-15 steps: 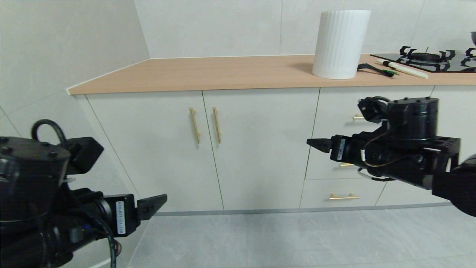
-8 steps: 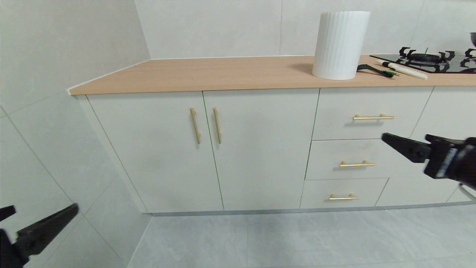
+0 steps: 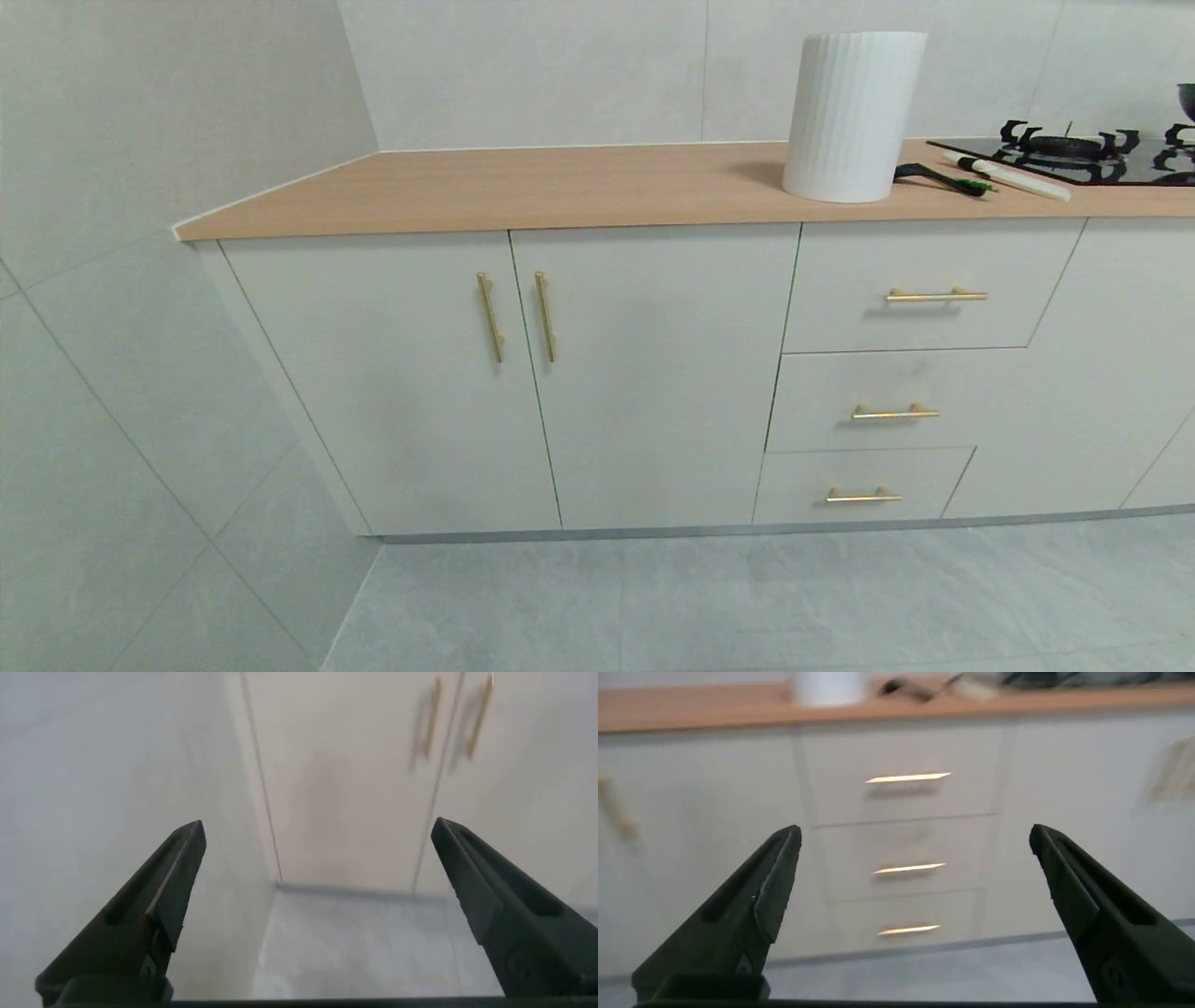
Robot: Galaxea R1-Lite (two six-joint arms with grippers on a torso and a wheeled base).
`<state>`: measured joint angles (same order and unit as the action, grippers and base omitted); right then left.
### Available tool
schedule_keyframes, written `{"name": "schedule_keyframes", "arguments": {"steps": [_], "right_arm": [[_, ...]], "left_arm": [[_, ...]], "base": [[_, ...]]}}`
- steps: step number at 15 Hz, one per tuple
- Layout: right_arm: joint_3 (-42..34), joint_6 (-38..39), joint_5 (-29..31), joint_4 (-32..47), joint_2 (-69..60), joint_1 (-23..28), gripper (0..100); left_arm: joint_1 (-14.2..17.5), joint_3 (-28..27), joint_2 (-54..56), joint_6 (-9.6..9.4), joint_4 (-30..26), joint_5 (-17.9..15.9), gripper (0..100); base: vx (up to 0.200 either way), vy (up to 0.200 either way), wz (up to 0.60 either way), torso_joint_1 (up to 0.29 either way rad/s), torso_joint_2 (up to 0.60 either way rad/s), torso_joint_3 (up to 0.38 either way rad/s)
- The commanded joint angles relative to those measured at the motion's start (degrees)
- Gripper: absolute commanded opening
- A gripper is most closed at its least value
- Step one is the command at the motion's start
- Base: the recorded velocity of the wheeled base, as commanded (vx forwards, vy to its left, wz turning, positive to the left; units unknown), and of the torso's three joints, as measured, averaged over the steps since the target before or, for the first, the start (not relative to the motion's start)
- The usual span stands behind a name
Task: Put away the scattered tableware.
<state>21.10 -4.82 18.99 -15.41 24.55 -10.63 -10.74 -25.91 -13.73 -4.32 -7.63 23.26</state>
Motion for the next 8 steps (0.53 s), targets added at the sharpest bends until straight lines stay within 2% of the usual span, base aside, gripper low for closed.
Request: {"name": "schedule_keyframes", "arguments": {"steps": [1, 2, 4, 5, 6, 7, 8], "right_arm": [[-0.7, -4.1, -0.2, 7.9, -17.6, 5.7, 100], [-1.2, -4.9, -0.4, 10.1, -20.9, 8.9, 100], [-1.9, -5.1, -2.2, 10.3, -23.7, 10.1, 100], [-2.9, -5.0, -2.6, 10.8, -24.6, 10.5, 100], [-4.0, -4.7, -2.4, 10.8, -24.6, 10.5, 100], [-6.1, -4.3, -2.6, 10.8, -24.6, 10.5, 100], [-9.1, -3.7, -2.9, 10.5, -24.6, 10.5, 100]], "left_arm": [[2.4, 0.9, 6.3, -0.08, 0.1, -1.2, 100], [3.8, 2.5, 8.2, -0.25, 0.2, -3.3, 100], [4.9, 3.9, 8.2, -0.17, 0.4, -3.1, 100], [7.4, 5.1, 8.9, -0.25, 0.4, -3.3, 100], [9.8, 6.3, 12.1, -1.40, 0.1, -4.9, 100], [10.4, 8.2, 13.7, -3.16, -0.2, -7.4, 100], [10.5, 9.8, 13.7, -3.07, 0.1, -7.7, 100]], "base": [[0.000, 0.000, 0.00, 0.000, 0.00, 0.000], [0.000, 0.000, 0.00, 0.000, 0.00, 0.000], [0.000, 0.000, 0.00, 0.000, 0.00, 0.000], [0.000, 0.000, 0.00, 0.000, 0.00, 0.000], [0.000, 0.000, 0.00, 0.000, 0.00, 0.000], [0.000, 0.000, 0.00, 0.000, 0.00, 0.000], [0.000, 0.000, 0.00, 0.000, 0.00, 0.000]]}}
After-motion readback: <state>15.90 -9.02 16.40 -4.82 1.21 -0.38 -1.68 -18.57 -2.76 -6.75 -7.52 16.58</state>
